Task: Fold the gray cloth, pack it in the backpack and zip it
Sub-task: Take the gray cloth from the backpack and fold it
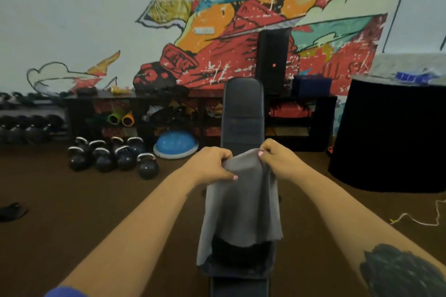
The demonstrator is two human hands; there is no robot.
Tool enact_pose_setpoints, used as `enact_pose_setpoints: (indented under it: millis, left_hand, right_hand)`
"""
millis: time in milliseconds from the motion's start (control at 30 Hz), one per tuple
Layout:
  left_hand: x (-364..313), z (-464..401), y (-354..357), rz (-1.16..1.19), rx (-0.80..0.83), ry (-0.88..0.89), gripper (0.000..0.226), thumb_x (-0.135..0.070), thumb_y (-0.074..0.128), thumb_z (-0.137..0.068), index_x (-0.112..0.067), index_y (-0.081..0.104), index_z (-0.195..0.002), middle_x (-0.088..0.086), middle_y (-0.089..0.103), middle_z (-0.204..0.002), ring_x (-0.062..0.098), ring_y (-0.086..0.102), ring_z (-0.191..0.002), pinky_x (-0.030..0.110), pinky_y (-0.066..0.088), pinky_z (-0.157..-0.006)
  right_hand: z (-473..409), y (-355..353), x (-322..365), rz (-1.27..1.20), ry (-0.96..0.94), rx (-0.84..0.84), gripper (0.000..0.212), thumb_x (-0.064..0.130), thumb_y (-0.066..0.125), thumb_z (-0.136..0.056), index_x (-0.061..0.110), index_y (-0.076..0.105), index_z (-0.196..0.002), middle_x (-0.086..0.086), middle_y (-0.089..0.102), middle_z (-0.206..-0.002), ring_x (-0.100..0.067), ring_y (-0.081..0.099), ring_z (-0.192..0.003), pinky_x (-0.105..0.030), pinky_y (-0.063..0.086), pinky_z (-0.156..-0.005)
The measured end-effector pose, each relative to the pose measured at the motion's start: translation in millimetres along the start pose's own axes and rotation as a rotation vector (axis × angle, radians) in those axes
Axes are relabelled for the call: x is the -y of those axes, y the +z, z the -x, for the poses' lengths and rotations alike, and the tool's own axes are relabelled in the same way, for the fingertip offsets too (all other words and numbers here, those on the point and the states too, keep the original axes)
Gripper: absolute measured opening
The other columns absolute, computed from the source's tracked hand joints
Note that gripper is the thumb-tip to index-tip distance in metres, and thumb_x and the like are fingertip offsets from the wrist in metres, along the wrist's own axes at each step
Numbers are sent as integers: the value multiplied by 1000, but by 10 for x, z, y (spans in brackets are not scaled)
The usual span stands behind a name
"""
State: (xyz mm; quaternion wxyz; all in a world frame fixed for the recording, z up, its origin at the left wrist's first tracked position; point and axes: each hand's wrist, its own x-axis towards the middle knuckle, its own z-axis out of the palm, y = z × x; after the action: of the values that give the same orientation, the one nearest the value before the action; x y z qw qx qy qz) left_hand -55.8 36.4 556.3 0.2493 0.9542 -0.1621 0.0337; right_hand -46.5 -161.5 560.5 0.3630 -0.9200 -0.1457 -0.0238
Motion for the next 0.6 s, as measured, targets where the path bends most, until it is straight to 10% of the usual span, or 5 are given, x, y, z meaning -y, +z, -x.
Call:
enact_pose_setpoints:
  millis: [233,433,600]
  left_hand:
    - [-469,92,-411,192,-55,49,25,-37,72,-76,-20,67,-94,-1,69,-92,13,65,-85,27,53,-73]
    - [-608,65,-579,203,-140,43,41,-42,74,-75,-13,52,-55,4,48,-58,12,45,-55,30,37,-58]
    - [-730,41,-683,63,-194,72,34,-43,74,-73,-10,68,-66,6,63,-63,10,53,-58,26,43,-59]
  right_hand:
    - [67,-564,469,-46,-156,-72,13,29,54,-94,16,55,-91,4,58,-82,-13,53,-79,-24,40,-65]
    - [193,-962,484,105,-162,-29,26,16,70,-82,17,55,-103,2,60,-97,-16,58,-89,-26,46,-73]
    - [264,-1220,307,317,-46,-128,20,1,59,-83,20,58,-88,1,60,-87,-20,58,-87,-28,44,-70]
